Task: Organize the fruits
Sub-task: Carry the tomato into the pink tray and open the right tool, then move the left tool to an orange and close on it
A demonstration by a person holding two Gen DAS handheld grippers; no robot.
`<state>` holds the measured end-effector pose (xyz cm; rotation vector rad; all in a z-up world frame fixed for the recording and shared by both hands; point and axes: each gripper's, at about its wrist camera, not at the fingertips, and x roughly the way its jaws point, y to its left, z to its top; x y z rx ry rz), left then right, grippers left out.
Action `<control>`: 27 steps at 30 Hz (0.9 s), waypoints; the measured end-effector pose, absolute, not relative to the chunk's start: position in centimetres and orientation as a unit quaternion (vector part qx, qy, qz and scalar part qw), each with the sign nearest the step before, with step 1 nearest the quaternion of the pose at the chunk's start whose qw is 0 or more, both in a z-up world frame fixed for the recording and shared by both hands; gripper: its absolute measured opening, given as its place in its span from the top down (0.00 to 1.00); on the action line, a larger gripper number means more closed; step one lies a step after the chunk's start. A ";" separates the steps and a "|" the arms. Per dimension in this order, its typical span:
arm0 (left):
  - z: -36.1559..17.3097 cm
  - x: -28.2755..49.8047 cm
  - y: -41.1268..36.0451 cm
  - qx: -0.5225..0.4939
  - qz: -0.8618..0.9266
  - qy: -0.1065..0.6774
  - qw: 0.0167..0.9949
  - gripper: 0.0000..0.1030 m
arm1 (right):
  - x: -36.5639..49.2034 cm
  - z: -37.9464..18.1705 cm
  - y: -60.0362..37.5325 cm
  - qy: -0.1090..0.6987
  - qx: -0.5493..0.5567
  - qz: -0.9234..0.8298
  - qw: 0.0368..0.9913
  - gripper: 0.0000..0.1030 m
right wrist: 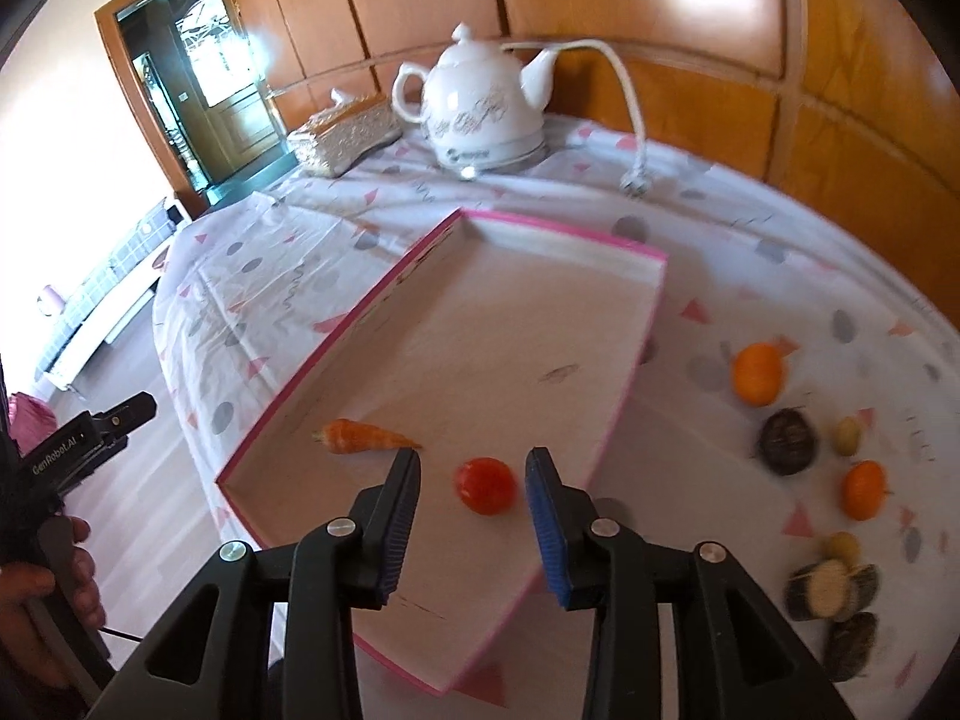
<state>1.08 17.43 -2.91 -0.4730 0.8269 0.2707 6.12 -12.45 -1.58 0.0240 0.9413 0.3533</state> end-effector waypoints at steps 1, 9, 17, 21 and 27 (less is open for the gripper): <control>-2.9 1.1 17.3 -0.225 0.128 0.397 0.880 0.19 | 6.0 -1.4 -12.8 0.449 0.009 0.164 0.879 0.64; -2.8 1.6 15.8 -0.204 0.107 0.405 0.885 0.19 | 4.4 -0.7 -19.5 0.436 0.017 0.097 0.895 0.62; -2.7 2.1 14.2 -0.188 0.092 0.411 0.887 0.19 | 2.1 -0.8 -30.6 0.437 0.054 -0.031 0.897 0.58; -2.3 2.4 13.0 -0.172 0.078 0.412 0.892 0.19 | 0.8 -0.9 -36.1 0.439 0.072 -0.101 0.890 0.58; -1.6 3.3 10.0 -0.143 0.037 0.415 0.898 0.19 | -1.1 -0.5 -43.7 0.432 0.092 -0.201 0.875 0.58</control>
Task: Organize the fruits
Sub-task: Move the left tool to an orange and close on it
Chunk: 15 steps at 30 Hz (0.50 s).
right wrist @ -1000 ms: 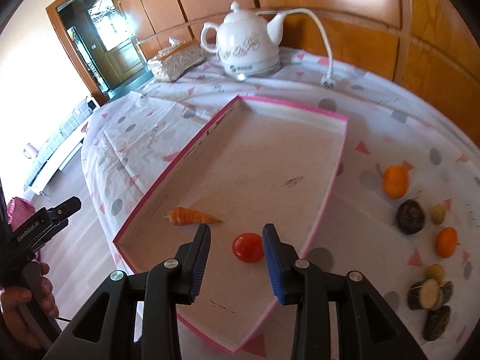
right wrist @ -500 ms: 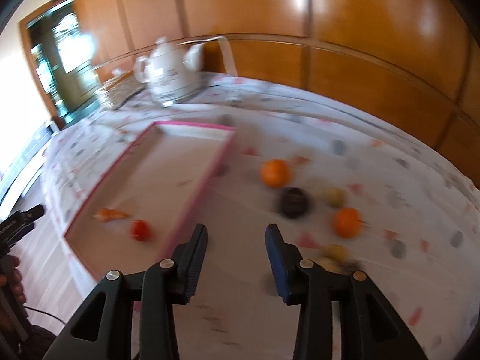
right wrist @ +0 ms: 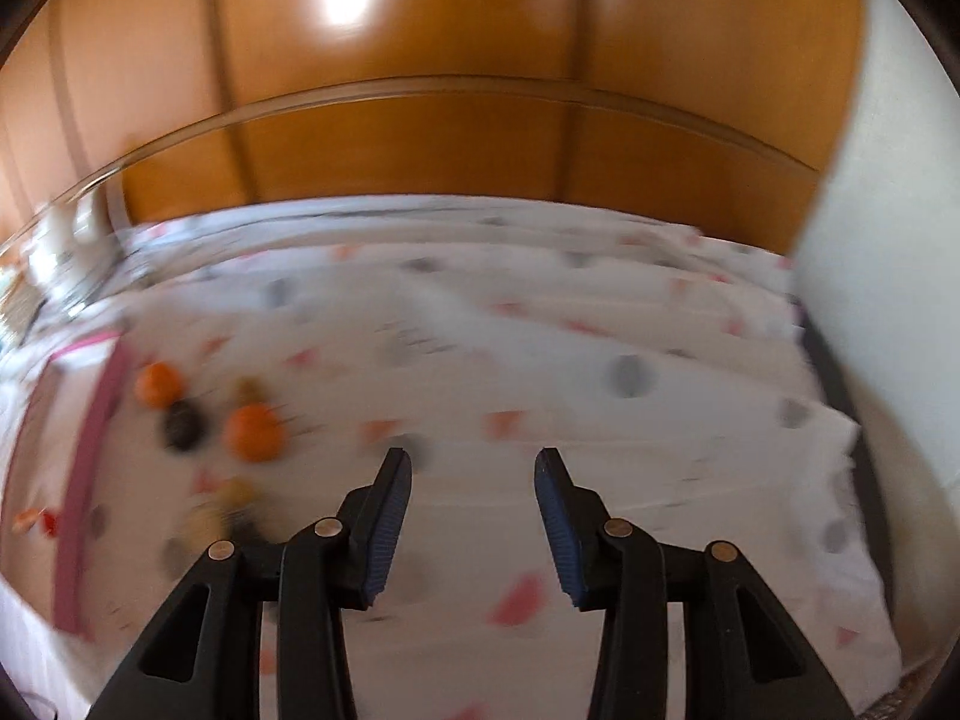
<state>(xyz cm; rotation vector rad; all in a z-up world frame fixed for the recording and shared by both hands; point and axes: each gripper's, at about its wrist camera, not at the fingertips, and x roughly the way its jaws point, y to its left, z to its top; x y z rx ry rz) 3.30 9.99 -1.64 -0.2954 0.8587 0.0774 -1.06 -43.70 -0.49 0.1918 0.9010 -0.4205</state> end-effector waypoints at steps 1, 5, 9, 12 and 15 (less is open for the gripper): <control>-1.5 3.4 9.4 -0.137 0.029 0.415 0.899 0.19 | -1.4 -0.5 -44.8 0.430 0.097 -0.216 0.872 0.58; -0.9 4.1 6.8 -0.112 -0.010 0.418 0.902 0.19 | -2.6 -1.2 -49.0 0.425 0.129 -0.274 0.853 0.58; -0.3 5.0 4.0 -0.083 -0.059 0.421 0.901 0.20 | -3.4 -2.6 -51.6 0.438 0.183 -0.293 0.830 0.58; 0.1 5.8 1.5 -0.062 -0.098 0.425 0.898 0.24 | -3.3 -2.8 -52.1 0.438 0.193 -0.290 0.829 0.58; 0.2 6.9 -1.7 -0.048 -0.151 0.439 0.884 0.40 | -3.3 -2.8 -52.1 0.441 0.196 -0.293 0.825 0.57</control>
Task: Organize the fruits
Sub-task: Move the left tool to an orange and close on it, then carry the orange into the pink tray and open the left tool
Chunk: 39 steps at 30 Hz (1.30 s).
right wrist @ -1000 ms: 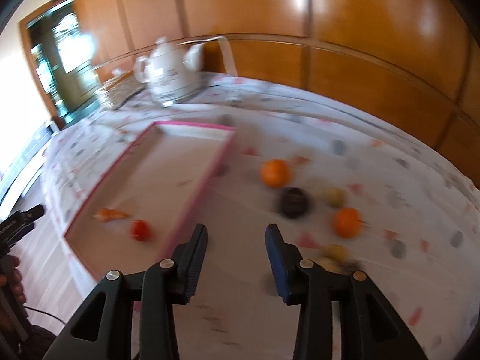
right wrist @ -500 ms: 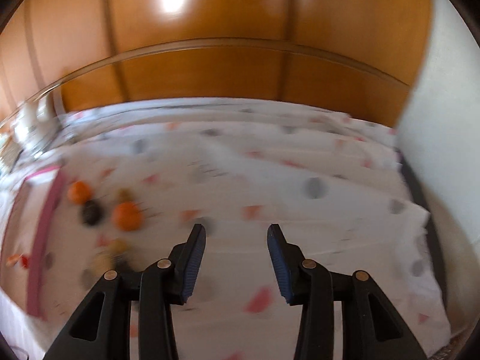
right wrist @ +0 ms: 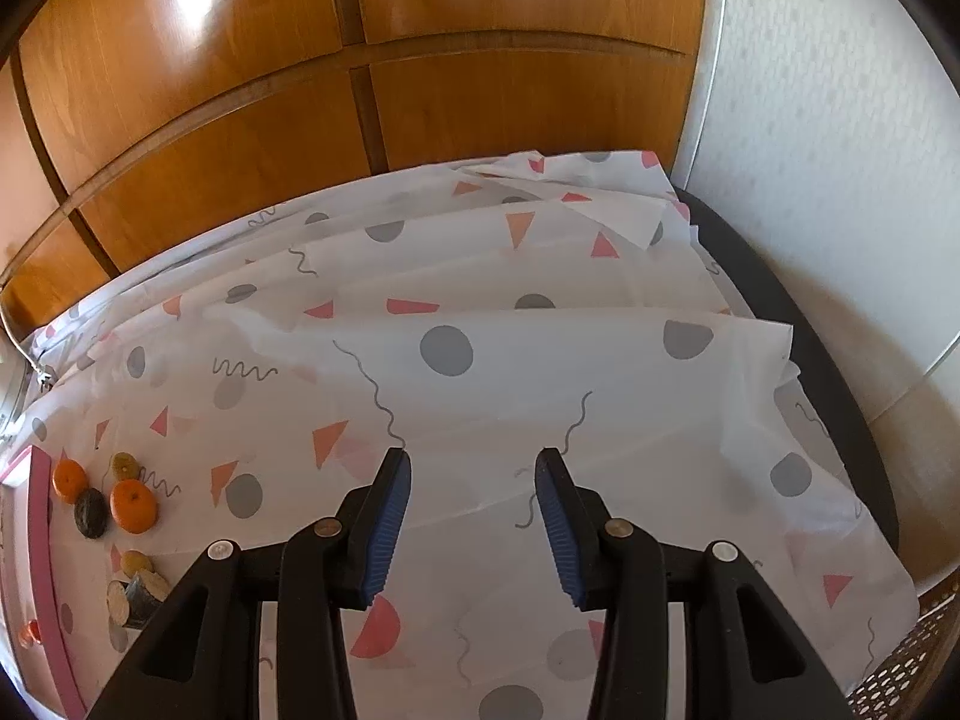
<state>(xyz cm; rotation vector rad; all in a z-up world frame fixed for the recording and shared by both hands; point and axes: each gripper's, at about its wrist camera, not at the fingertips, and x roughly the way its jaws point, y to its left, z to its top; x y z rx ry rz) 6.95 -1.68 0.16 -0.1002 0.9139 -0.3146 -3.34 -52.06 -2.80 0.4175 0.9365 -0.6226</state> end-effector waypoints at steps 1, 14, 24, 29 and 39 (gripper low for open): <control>0.1 7.3 -2.6 -0.044 -0.166 0.444 0.879 0.44 | -3.4 -2.9 -52.2 0.444 0.202 -0.294 0.822 0.56; -2.2 13.8 -14.3 0.003 -0.246 0.491 0.836 0.52 | -3.8 -2.9 -52.7 0.437 0.238 -0.281 0.820 0.49; -6.3 20.3 -19.2 -0.016 -0.209 0.528 0.823 0.47 | -4.0 -3.2 -53.2 0.435 0.271 -0.270 0.816 0.41; -8.4 21.6 -20.0 -0.028 -0.214 0.546 0.810 0.64 | -3.7 -3.2 -52.8 0.437 0.267 -0.262 0.818 0.41; -4.2 17.7 -16.4 -0.049 -0.226 0.496 0.837 0.65 | -3.7 -3.2 -52.9 0.441 0.266 -0.264 0.816 0.41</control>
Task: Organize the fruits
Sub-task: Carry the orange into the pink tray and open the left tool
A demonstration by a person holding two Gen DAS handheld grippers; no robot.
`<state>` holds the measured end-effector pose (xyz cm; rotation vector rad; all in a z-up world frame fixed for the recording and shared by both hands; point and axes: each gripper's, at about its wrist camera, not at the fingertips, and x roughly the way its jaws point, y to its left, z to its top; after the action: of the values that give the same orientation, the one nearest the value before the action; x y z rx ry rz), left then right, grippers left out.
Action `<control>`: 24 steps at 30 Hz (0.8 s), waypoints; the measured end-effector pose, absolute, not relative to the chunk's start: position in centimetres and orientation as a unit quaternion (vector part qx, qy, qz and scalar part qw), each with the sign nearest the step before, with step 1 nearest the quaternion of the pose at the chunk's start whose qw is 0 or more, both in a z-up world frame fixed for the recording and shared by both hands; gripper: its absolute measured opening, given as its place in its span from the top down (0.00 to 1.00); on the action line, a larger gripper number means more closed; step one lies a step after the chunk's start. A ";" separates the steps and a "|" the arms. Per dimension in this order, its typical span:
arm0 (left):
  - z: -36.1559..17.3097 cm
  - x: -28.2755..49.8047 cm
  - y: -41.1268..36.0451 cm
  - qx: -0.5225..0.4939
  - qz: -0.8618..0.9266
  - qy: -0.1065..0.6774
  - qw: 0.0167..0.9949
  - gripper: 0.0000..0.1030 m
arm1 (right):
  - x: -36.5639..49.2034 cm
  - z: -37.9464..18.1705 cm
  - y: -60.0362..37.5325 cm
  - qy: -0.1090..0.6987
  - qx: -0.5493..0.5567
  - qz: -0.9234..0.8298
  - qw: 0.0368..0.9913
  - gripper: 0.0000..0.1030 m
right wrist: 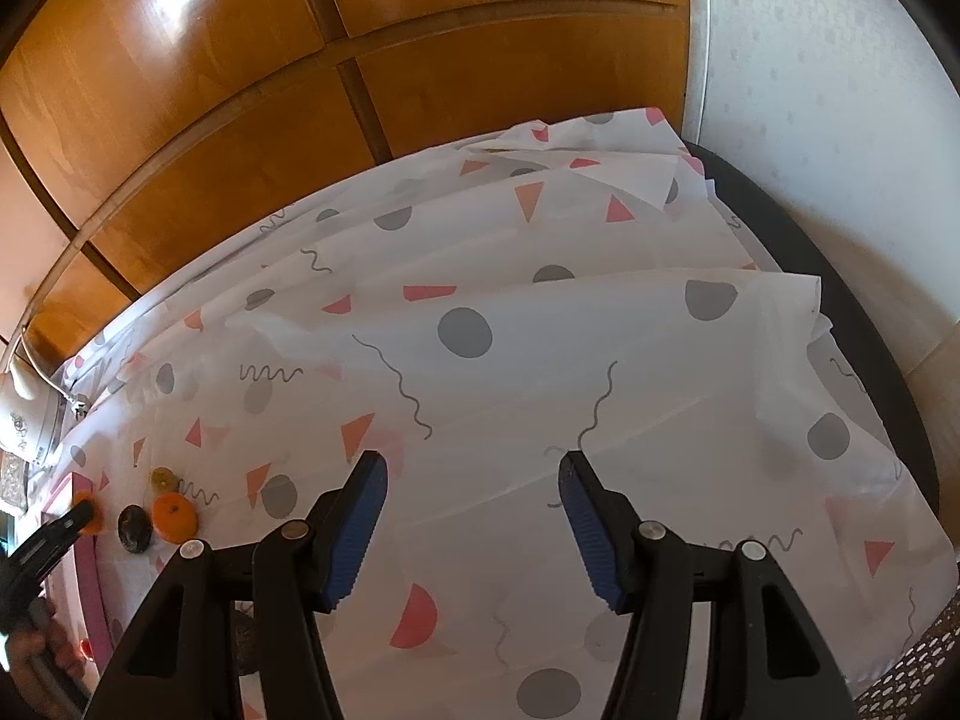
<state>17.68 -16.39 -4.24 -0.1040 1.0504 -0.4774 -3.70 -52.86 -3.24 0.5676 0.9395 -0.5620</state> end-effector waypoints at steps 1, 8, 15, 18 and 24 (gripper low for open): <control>-3.6 17.2 -15.2 -0.058 -0.222 0.490 0.841 0.65 | -3.7 -3.3 -52.9 0.443 0.268 -0.262 0.814 0.41; -2.0 16.1 -6.7 -0.108 -0.154 0.475 0.860 0.65 | -2.7 -4.0 -51.5 0.468 0.251 -0.224 0.817 0.41; -2.9 14.5 3.3 -0.189 -0.061 0.468 0.861 0.65 | -2.4 -4.3 -51.0 0.480 0.235 -0.223 0.815 0.41; -3.7 13.6 6.1 -0.215 -0.043 0.468 0.856 0.65 | -2.6 -4.4 -51.5 0.480 0.238 -0.238 0.810 0.41; -5.1 12.4 6.7 -0.212 -0.061 0.481 0.849 0.65 | -2.6 -4.6 -51.7 0.483 0.233 -0.247 0.807 0.41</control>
<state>12.36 6.66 -5.09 -0.4468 1.0132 -0.1278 -2.57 -51.68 -4.61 0.4975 1.0324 -0.5287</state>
